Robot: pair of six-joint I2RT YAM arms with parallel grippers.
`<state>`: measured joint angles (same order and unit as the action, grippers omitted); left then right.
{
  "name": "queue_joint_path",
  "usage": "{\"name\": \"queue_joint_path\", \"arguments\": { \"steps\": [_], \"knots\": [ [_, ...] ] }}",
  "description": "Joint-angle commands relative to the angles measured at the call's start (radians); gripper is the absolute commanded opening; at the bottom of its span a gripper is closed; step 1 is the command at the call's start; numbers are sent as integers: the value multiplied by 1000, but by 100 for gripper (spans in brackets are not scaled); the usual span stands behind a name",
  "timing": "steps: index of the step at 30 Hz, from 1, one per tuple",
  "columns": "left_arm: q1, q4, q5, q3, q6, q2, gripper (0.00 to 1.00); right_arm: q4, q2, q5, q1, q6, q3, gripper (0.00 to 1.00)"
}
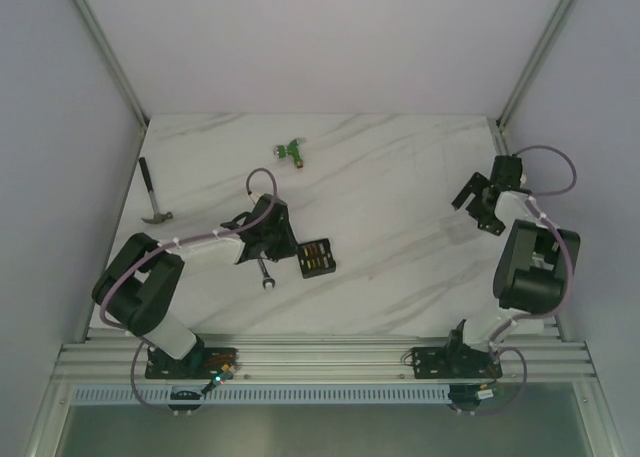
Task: Snap on the fuse box
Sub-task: Pick up the fuse box cover from the center of the board.
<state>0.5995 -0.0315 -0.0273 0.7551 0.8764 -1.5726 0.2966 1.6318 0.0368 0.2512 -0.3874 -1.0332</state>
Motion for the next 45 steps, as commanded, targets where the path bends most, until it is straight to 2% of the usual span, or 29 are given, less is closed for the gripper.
{"name": "queue_joint_path", "arguments": {
  "steps": [1, 5, 9, 14, 22, 25, 29, 34, 39, 40, 45],
  "knots": [
    [-16, -23, -34, 64, -84, -42, 36, -40, 64, -113, 6, 70, -34, 100],
    [-17, -30, -47, 80, -109, -12, 41, -27, 82, -212, 4, 97, -19, 100],
    [-17, -63, -23, 68, -122, 57, 52, 4, 34, -279, -44, 113, 28, 100],
    [-17, -99, -5, 39, -124, 146, 62, 22, -1, -328, -159, 125, 77, 98],
    [-17, -144, 21, -7, -107, 280, 80, -19, 61, -327, -373, 110, 53, 96],
    [-16, -152, 29, -31, -97, 318, 85, -84, 37, -407, -390, 89, 76, 95],
    [-17, -156, 26, -52, -85, 336, 85, -143, 4, -456, -364, 91, 134, 93],
    [-17, -155, 14, -58, -75, 333, 85, -321, -14, -633, -254, 41, 265, 82],
    [-16, -156, 11, -55, -65, 331, 85, -448, 4, -754, -201, 7, 326, 69],
    [-17, -156, 11, -56, -64, 329, 85, -469, 9, -769, -190, 2, 336, 61],
    [-17, -156, 5, -60, -53, 327, 85, -578, 44, -830, -139, -20, 379, 46]
  ]
}}
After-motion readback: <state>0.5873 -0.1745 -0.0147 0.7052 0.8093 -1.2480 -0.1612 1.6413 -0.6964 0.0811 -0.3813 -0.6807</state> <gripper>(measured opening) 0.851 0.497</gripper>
